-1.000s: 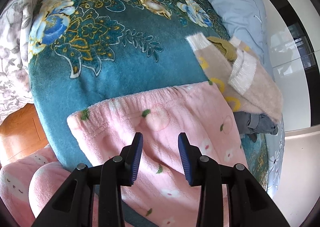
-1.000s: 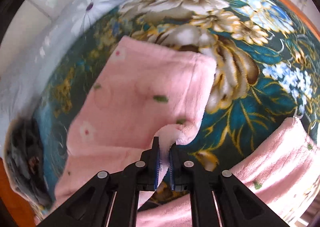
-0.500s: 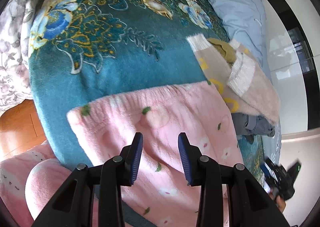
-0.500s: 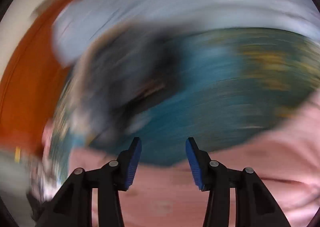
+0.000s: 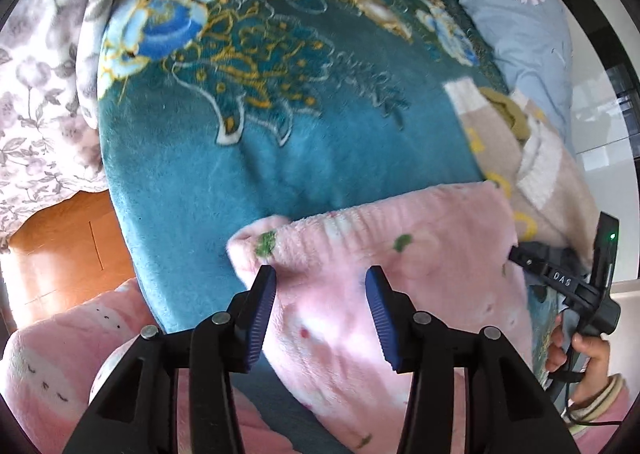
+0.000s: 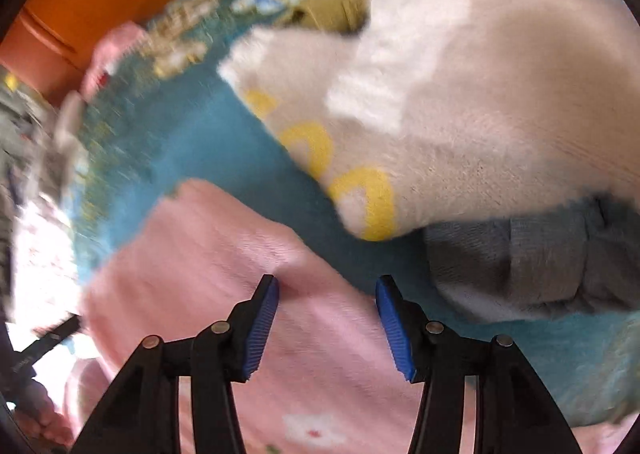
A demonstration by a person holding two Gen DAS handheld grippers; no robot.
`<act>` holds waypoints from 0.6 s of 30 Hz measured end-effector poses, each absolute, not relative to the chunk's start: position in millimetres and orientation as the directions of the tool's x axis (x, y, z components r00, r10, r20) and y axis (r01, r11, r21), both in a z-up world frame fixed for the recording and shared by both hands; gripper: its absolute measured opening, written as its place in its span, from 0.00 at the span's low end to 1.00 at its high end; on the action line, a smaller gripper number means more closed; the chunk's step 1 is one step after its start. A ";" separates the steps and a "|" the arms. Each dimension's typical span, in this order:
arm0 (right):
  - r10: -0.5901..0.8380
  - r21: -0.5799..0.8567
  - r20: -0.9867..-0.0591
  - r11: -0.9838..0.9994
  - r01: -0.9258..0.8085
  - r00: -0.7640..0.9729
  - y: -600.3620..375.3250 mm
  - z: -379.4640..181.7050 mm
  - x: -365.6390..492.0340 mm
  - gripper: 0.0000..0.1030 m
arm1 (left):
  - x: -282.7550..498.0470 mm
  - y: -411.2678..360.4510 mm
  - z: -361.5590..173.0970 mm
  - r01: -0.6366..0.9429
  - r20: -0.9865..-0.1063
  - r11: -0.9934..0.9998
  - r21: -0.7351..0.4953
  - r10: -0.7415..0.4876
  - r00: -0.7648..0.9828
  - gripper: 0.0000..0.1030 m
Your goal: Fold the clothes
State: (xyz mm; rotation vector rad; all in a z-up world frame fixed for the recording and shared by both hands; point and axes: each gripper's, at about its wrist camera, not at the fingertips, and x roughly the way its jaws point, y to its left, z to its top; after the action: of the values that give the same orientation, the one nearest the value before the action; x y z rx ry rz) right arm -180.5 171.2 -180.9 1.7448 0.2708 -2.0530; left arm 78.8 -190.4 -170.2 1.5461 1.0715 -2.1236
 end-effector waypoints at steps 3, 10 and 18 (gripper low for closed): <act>-0.192 0.127 -0.974 -0.900 0.416 -0.120 172.9 -183.8 -185.5 0.53 | 79.7 -197.5 -170.9 0.629 -0.900 -0.660 -0.410 0.184 -0.394 0.46; -0.203 0.175 -0.978 -0.930 0.322 -0.055 173.6 -198.6 -190.4 0.53 | 58.7 -184.8 -154.6 0.508 -0.826 -0.685 -0.523 0.262 -0.499 0.46; -0.304 0.274 -0.949 -0.924 0.266 -0.079 182.4 -181.9 -176.4 0.05 | 51.1 -175.7 -170.7 0.498 -0.817 -0.669 -0.552 0.313 -0.485 0.46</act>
State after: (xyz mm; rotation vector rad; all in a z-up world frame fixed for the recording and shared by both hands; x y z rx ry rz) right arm -176.4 182.4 -181.9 1.8230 -0.0410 -2.0592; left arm 51.1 -175.7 -170.7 1.5241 1.2169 -2.3058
